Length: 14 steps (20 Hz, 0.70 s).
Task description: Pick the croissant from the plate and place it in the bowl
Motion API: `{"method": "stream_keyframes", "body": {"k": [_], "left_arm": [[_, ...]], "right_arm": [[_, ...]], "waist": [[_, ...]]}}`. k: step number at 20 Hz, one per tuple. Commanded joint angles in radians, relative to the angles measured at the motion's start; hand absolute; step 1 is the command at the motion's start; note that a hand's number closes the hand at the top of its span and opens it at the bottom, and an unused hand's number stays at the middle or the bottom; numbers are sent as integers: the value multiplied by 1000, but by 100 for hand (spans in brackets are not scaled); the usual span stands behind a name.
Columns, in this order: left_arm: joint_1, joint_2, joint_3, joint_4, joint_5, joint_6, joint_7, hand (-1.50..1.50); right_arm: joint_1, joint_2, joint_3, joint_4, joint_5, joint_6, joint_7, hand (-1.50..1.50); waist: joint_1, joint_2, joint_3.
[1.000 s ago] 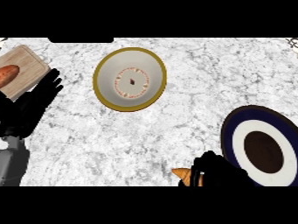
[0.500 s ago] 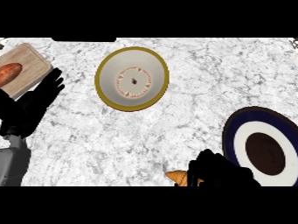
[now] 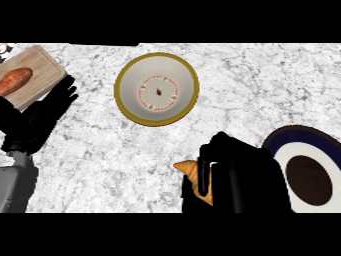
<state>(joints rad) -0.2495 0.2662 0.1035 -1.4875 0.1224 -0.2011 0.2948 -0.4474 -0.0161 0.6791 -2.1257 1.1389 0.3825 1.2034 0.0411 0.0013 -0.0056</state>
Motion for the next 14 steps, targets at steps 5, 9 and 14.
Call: {"method": "stream_keyframes", "body": {"k": [5, 9, 14], "left_arm": [[-15, -13, -26, 7, -15, -8, -10, 0], [-7, -16, -14, -11, 5, -7, 7, 0], [-49, -40, -41, -9, -21, 20, 26, 0]], "right_arm": [[-343, 15, -203, 284, -121, -79, 179, 150], [-488, 15, -259, 468, -173, -130, 180, 150], [-655, 16, -373, 718, -197, -199, 126, 150]], "waist": [[24, 6, 1], [39, 4, 2], [37, 9, 3]]}}
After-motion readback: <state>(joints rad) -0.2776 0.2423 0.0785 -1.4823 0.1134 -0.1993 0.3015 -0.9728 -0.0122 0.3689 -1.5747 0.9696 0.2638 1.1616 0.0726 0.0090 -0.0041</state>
